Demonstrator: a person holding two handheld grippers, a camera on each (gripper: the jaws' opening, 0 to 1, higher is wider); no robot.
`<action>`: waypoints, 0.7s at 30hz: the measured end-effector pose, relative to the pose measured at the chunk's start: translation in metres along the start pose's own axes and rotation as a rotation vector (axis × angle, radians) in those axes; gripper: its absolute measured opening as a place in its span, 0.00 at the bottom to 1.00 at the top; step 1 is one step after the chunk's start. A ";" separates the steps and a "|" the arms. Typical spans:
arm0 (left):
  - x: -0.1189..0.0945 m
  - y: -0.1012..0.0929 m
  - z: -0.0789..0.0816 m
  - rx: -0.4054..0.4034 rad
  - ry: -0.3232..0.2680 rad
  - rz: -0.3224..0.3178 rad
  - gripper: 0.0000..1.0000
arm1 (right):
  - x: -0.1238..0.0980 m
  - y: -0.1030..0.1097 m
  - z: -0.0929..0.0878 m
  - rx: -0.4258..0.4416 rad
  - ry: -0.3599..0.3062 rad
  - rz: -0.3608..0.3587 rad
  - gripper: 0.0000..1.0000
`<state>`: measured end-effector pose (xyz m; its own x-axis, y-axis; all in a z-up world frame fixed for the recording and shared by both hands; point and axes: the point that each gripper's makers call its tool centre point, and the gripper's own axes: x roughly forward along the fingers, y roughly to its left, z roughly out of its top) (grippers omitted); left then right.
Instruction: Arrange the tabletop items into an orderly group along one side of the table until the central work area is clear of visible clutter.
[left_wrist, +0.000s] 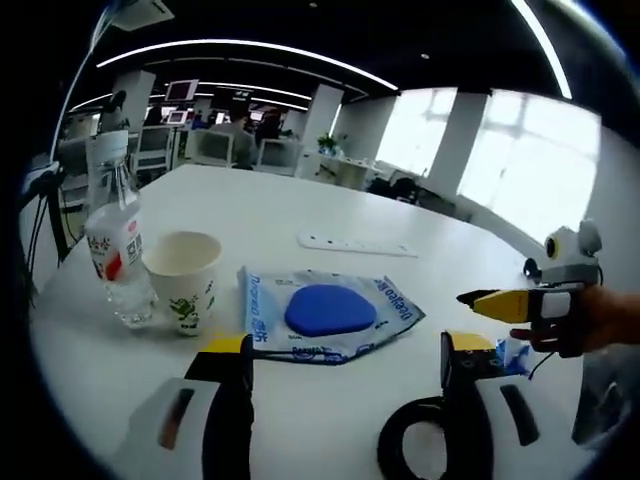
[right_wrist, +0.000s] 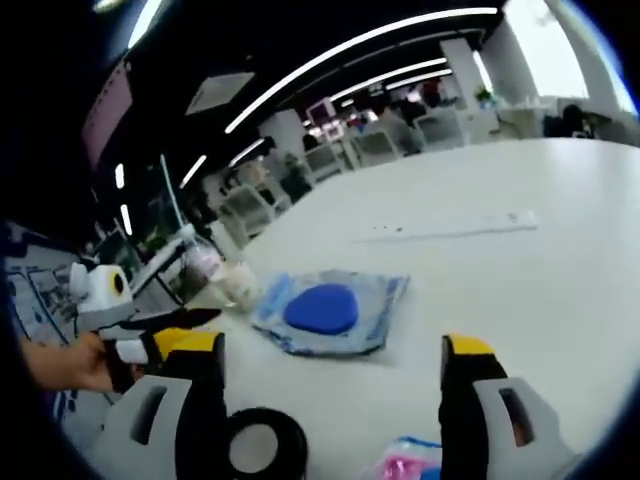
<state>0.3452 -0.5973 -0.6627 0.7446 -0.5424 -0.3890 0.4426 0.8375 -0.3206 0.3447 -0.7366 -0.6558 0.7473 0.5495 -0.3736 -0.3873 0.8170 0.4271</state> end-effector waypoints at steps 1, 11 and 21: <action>-0.002 -0.002 -0.001 -0.003 -0.001 -0.005 0.79 | -0.004 0.003 -0.001 0.002 -0.006 0.009 0.89; -0.028 -0.029 0.007 0.028 -0.055 -0.063 0.84 | -0.034 0.022 -0.006 -0.039 -0.022 0.047 1.00; -0.054 -0.057 0.018 0.071 -0.098 -0.111 0.91 | -0.078 0.023 0.000 -0.036 -0.104 0.031 1.00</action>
<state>0.2889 -0.6147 -0.6082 0.7332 -0.6254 -0.2671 0.5561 0.7775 -0.2937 0.2774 -0.7613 -0.6166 0.7859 0.5552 -0.2721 -0.4290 0.8066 0.4066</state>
